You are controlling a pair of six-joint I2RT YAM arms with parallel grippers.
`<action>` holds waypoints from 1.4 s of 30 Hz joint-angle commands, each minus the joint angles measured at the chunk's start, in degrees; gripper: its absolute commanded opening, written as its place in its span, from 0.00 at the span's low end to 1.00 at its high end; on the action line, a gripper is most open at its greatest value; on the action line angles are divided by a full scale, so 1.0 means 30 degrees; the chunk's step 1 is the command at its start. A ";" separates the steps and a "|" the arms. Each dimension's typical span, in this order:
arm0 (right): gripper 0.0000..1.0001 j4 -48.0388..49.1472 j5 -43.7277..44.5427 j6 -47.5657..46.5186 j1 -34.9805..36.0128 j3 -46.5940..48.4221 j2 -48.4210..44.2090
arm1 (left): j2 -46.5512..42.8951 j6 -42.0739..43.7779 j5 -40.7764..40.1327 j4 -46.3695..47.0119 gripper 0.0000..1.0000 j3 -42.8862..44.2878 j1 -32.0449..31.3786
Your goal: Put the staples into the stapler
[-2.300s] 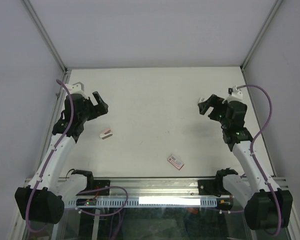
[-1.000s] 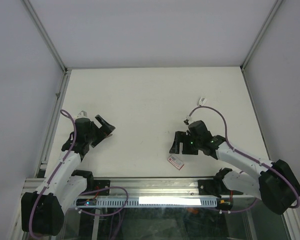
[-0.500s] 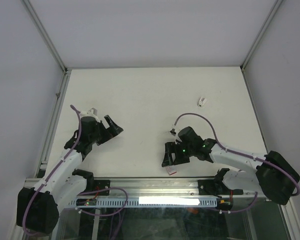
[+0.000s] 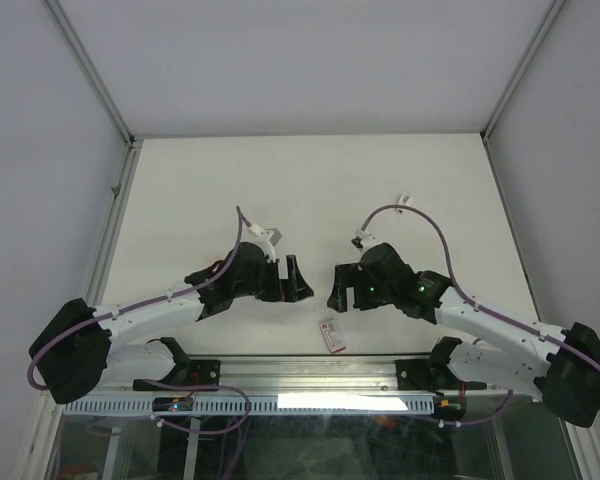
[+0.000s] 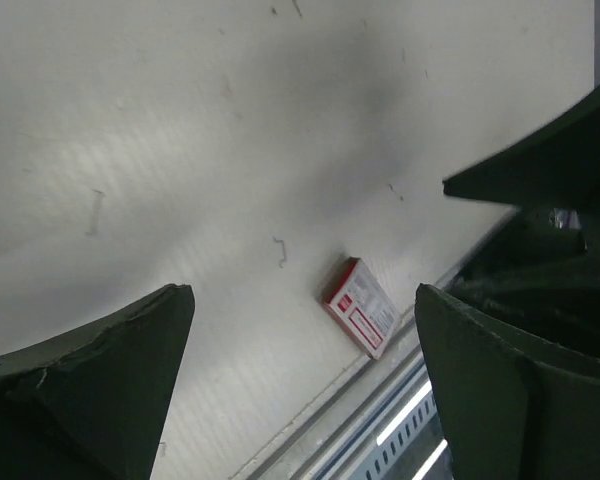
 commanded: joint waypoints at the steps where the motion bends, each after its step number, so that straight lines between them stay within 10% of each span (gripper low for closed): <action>1: 0.86 -0.2161 0.3145 0.0238 -0.1463 0.0359 -0.1417 | 0.1539 -0.2286 -0.0812 0.1523 0.96 0.1302 -0.3068; 12: 0.86 -0.2008 0.4053 0.1325 -0.2798 -0.1131 -0.4184 | 0.4765 0.2588 -0.0052 0.5662 0.99 0.3208 -0.6276; 42: 0.86 -0.3282 0.5967 0.2337 -0.2798 -0.0814 -0.5902 | 0.8588 0.0383 0.1056 0.5730 0.99 0.3486 -0.7996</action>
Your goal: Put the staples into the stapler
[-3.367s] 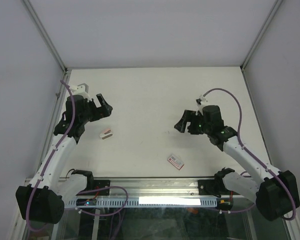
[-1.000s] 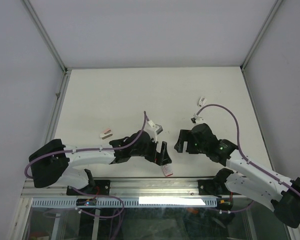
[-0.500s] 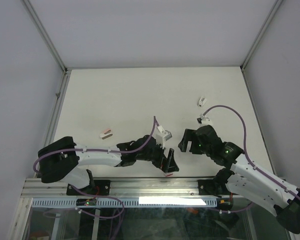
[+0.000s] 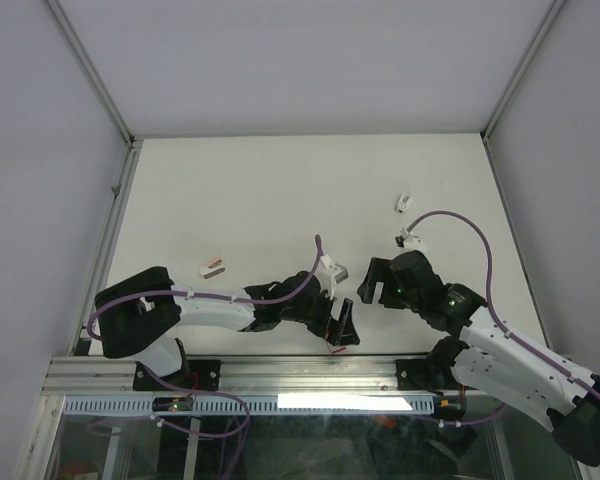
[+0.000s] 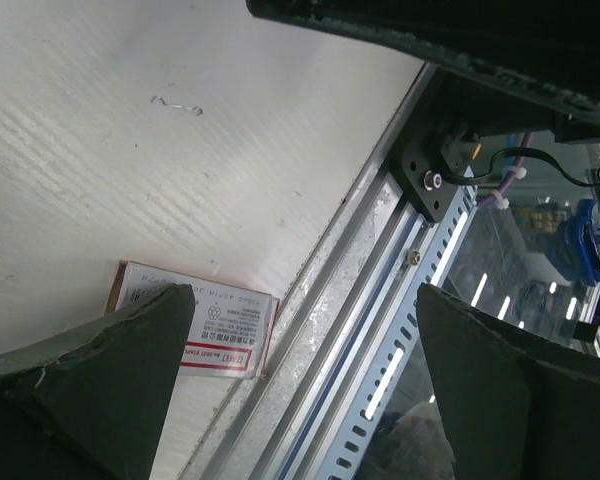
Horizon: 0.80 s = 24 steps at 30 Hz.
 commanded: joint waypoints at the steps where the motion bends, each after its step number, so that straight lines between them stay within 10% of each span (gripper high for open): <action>1: 0.86 0.0249 0.0921 0.0555 -0.0037 0.0677 -0.0582 | 0.0202 0.0025 -0.0975 -0.0864 0.99 0.0782 -0.0203; 14: 0.86 0.0508 0.1218 0.0506 -0.0035 0.1205 -0.0246 | -0.2527 -0.1073 -0.8900 -0.2565 0.99 -0.1257 0.1085; 24: 0.86 0.0694 0.1324 0.0399 -0.0037 0.1172 -0.0302 | -0.5824 0.4278 -0.4754 0.0117 0.99 -0.2115 0.1485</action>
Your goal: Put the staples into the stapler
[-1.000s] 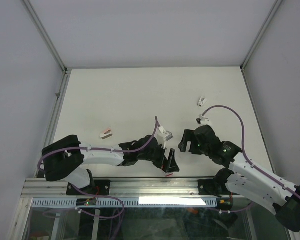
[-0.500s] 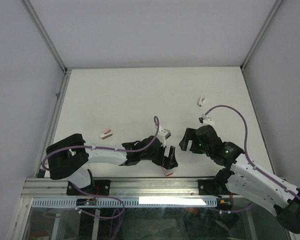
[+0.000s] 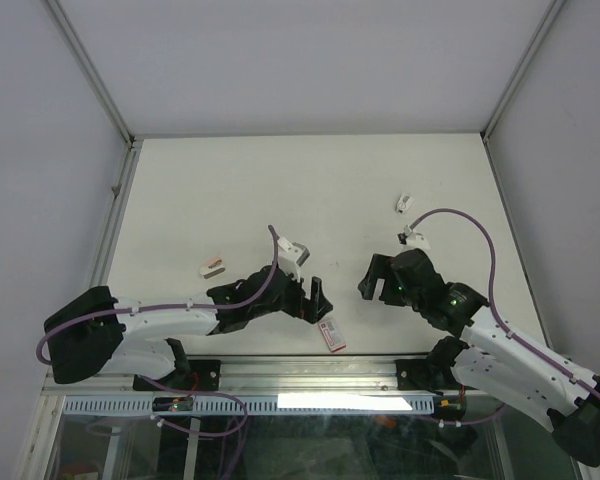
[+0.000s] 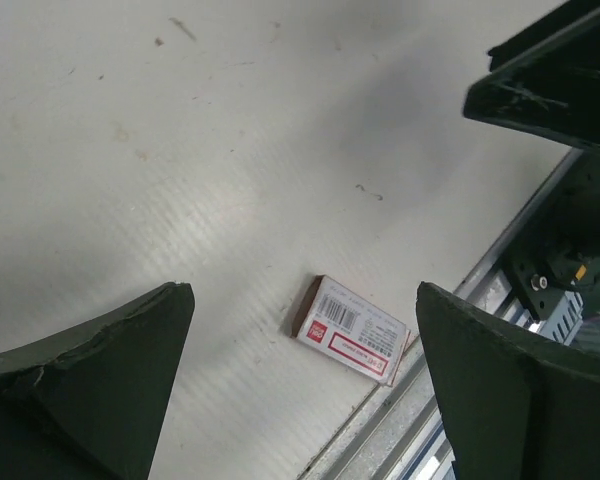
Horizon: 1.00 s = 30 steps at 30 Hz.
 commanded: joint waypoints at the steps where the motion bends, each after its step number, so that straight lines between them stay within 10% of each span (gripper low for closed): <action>1: 0.86 0.0697 0.0633 0.0142 -0.0037 0.0844 -0.0109 | 0.0174 0.3545 0.2628 0.2149 0.99 0.0955 -0.0402; 30: 0.88 0.0424 0.1249 -0.0069 -0.0037 0.1142 -0.0780 | 0.6699 0.6379 -0.6267 -0.2098 0.99 0.5076 -0.6694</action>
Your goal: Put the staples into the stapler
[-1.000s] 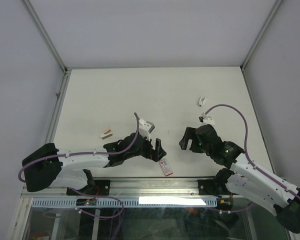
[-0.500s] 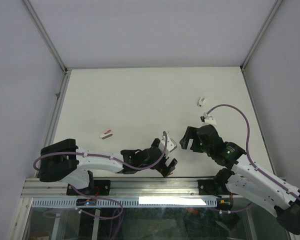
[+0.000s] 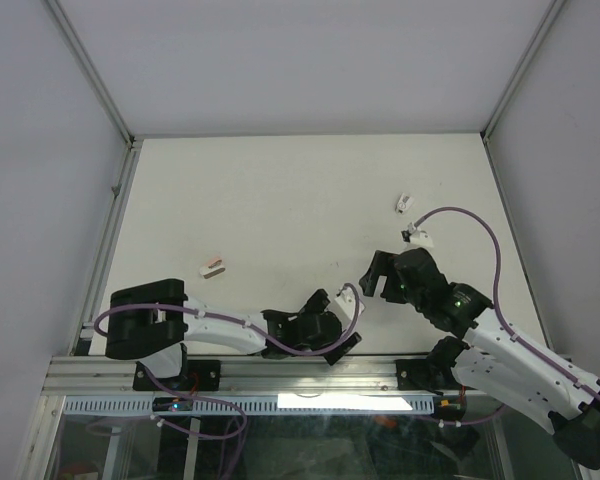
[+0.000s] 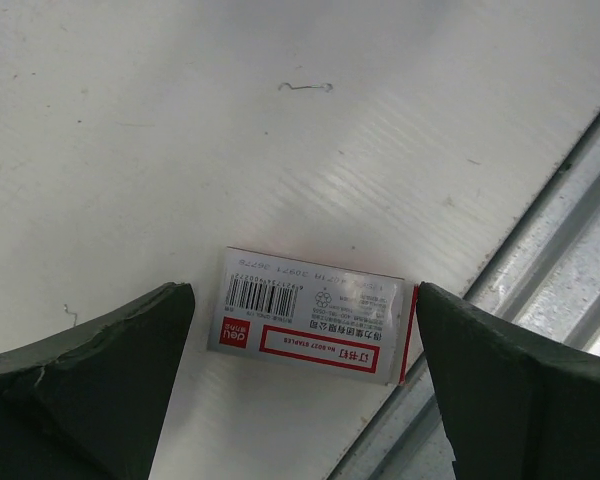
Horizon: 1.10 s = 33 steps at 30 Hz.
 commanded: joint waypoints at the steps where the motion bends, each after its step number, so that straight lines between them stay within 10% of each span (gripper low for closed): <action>1: 0.88 0.0428 0.0703 0.0035 -0.0030 0.0836 -0.0316 | 0.0330 -0.0705 -0.2094 -0.0335 0.99 0.0847 -0.0165; 16: 0.89 0.1651 0.0399 0.0770 -0.0036 0.0027 0.0046 | 0.0410 -1.1351 -0.5569 -0.3629 0.95 0.2234 0.1785; 25: 0.90 0.1641 0.0204 0.0211 -0.0037 -0.0171 -0.0460 | -0.1385 -0.8943 -0.3754 -0.3139 0.99 0.2506 0.2691; 33: 0.94 0.2792 0.0642 -0.1131 -0.0029 -0.0280 -0.0948 | -0.5450 -0.5645 0.4185 -0.2004 0.99 0.1391 0.6890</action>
